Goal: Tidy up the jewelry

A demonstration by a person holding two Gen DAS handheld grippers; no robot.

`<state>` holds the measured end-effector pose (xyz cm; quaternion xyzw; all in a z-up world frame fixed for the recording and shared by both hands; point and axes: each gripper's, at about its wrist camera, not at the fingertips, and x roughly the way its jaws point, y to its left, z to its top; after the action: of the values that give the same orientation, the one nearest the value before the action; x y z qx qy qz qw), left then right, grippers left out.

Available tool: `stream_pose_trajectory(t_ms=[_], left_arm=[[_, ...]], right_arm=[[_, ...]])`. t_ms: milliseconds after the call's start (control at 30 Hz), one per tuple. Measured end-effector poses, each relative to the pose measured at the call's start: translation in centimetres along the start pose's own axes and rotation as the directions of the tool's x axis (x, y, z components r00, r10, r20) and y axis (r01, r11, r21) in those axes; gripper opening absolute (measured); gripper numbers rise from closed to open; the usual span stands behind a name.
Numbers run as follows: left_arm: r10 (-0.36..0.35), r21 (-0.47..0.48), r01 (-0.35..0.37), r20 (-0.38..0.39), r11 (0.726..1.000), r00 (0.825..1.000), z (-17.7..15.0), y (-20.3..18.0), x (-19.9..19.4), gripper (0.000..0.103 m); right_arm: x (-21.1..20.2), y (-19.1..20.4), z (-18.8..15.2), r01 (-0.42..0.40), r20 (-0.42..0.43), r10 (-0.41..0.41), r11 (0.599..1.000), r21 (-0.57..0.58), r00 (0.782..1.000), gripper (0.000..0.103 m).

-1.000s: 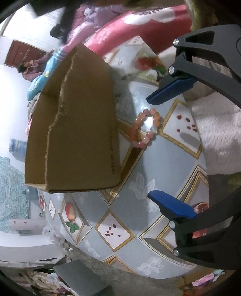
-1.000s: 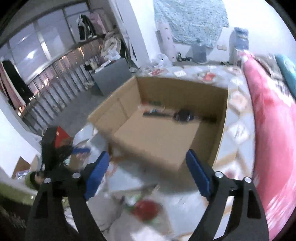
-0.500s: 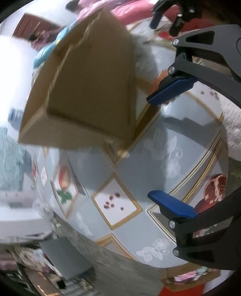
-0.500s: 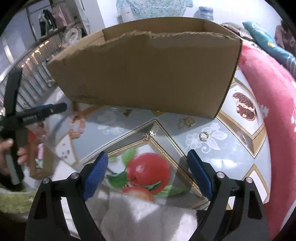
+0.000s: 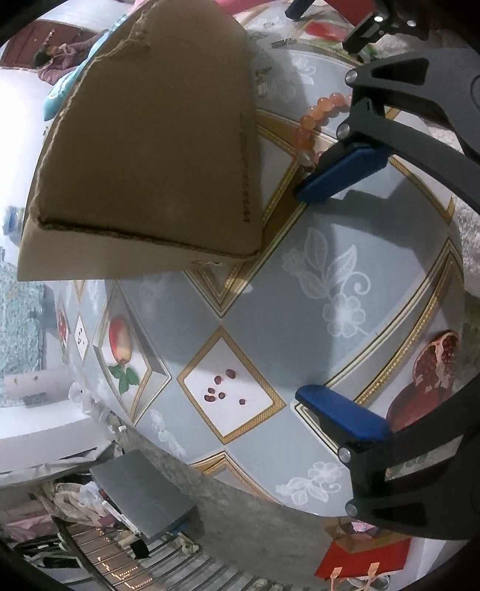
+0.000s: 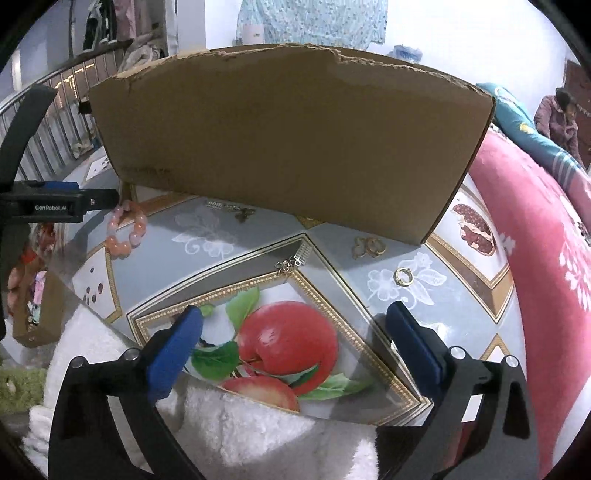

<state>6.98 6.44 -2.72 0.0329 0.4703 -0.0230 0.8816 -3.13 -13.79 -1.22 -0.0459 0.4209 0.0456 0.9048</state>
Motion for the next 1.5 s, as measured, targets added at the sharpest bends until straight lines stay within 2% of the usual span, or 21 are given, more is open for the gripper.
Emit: stream_pose_trajectory(t_ms=[233, 433, 733, 900, 1067, 1500], left_arm=[[-0.036, 0.007, 0.036, -0.048, 0.999, 0.998, 0.5, 0.3, 0.3, 0.096], [-0.030, 0.006, 0.031, -0.057, 1.000, 0.998, 0.6, 0.5, 0.5, 0.096], [-0.052, 0.044, 0.053, -0.025, 0.998, 0.998, 0.2, 0.5, 0.3, 0.096], [-0.051, 0.042, 0.053, -0.035, 0.998, 0.998, 0.4, 0.3, 0.3, 0.096], [-0.051, 0.044, 0.051, -0.014, 0.998, 0.999, 0.1, 0.4, 0.3, 0.096], [-0.054, 0.042, 0.056, -0.054, 0.998, 0.997, 0.7, 0.5, 0.8, 0.096]], right_arm=[[-0.7, -0.2, -0.9, 0.000, 0.033, 0.000, 1.000, 0.009, 0.999, 0.097], [-1.0, -0.5, -1.2, -0.013, 0.058, 0.012, 1.000, 0.015, 0.998, 0.097], [-1.2, -0.2, -2.0, -0.001, 0.066, 0.000, 1.000, 0.009, 0.998, 0.097], [-1.3, -0.2, -2.1, 0.002, 0.066, -0.002, 1.000, 0.006, 0.998, 0.097], [-1.4, -0.1, -2.4, 0.006, 0.067, -0.006, 1.000, 0.001, 0.998, 0.097], [-1.4, 0.2, -2.4, 0.008, 0.063, -0.008, 1.000, -0.007, 0.998, 0.097]])
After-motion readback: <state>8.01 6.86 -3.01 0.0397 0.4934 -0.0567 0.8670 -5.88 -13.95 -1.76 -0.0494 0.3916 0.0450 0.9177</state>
